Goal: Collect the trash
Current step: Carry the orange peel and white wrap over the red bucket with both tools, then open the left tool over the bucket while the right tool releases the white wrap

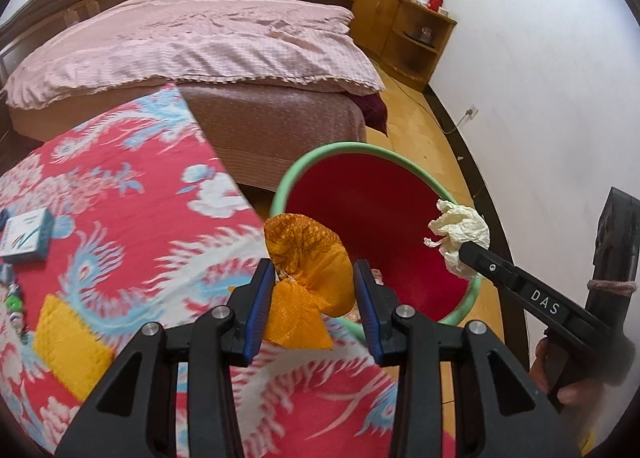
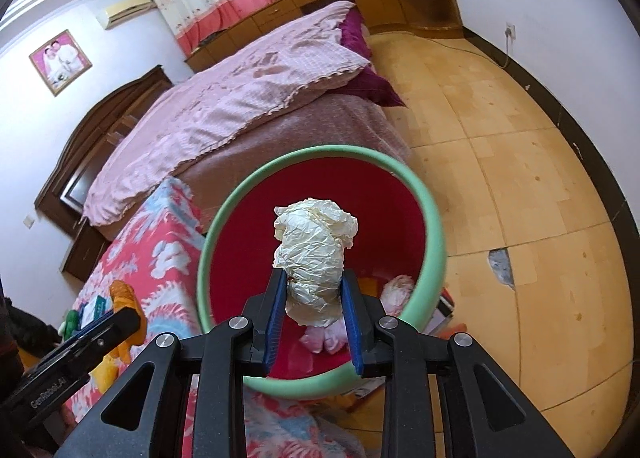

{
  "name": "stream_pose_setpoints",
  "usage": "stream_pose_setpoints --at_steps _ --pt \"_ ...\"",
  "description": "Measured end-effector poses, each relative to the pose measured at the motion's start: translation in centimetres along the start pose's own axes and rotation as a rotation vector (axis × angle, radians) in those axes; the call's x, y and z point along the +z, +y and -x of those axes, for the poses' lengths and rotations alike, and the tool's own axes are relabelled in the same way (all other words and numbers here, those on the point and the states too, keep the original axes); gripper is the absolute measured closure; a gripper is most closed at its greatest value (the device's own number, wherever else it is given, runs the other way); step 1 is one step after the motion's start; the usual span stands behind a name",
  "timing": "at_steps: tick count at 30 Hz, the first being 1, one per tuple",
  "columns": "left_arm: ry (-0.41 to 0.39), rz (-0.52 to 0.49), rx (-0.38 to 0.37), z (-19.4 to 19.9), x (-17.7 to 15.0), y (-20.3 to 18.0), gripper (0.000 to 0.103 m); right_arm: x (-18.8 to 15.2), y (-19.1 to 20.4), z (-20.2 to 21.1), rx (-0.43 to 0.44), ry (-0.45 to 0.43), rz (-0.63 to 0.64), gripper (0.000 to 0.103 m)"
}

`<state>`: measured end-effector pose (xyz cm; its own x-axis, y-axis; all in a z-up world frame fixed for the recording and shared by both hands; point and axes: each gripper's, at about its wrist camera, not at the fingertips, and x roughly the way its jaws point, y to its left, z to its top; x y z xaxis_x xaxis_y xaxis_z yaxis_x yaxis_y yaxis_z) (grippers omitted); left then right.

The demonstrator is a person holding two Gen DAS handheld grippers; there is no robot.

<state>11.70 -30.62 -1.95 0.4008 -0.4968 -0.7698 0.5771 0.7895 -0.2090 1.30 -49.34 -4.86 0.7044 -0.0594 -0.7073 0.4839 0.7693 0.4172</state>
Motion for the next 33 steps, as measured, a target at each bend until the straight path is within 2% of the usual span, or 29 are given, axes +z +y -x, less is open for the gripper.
stream_pose_setpoints --at_steps 10,16,33 --pt "0.048 -0.027 -0.018 -2.8 0.7 -2.0 0.063 0.8 -1.6 0.0 -0.012 0.002 -0.016 0.070" --pt "0.072 -0.020 -0.017 -3.9 0.8 -2.4 0.056 1.2 -2.3 -0.1 -0.011 -0.002 -0.033 0.059" --pt "0.081 0.002 -0.013 -4.6 0.9 -2.6 0.053 1.5 -3.3 0.0 -0.001 -0.008 -0.043 0.059"
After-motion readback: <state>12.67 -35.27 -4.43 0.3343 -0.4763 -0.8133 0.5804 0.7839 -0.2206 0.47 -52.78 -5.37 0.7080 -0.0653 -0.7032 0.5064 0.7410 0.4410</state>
